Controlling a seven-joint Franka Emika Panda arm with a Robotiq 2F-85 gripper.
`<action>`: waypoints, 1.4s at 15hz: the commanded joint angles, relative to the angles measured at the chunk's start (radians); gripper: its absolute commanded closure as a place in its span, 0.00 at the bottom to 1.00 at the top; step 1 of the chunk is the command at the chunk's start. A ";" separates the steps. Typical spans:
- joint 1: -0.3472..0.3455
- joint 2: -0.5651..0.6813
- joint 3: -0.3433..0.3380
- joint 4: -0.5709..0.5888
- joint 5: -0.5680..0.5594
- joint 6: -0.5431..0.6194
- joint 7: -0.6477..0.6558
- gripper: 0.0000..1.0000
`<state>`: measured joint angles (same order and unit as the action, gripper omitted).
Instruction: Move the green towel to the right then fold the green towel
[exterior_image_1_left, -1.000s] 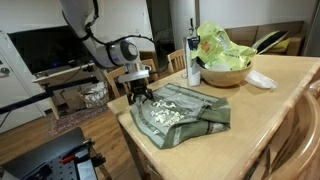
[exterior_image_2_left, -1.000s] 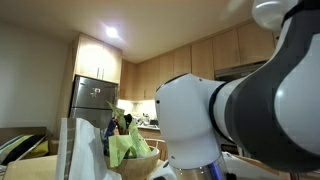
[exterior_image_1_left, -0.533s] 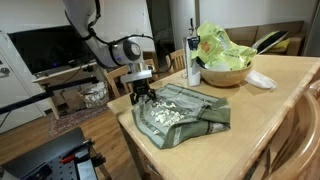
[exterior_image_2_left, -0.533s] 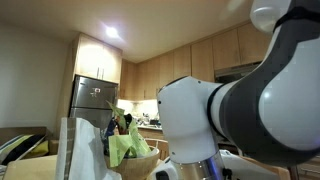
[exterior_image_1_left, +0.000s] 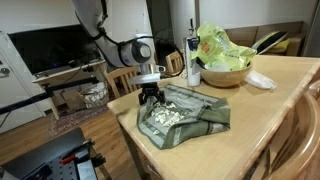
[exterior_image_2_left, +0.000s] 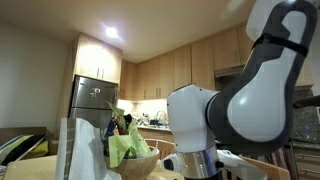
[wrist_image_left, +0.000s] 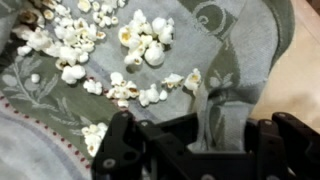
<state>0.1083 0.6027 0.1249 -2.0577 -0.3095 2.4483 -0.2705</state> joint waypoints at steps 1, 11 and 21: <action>-0.018 0.008 -0.015 0.003 0.036 0.039 0.015 0.74; -0.008 -0.001 -0.024 -0.011 0.043 0.055 0.042 0.01; -0.008 -0.009 -0.008 -0.033 0.047 0.070 0.022 0.00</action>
<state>0.0879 0.6128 0.1144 -2.0623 -0.2711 2.4995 -0.2490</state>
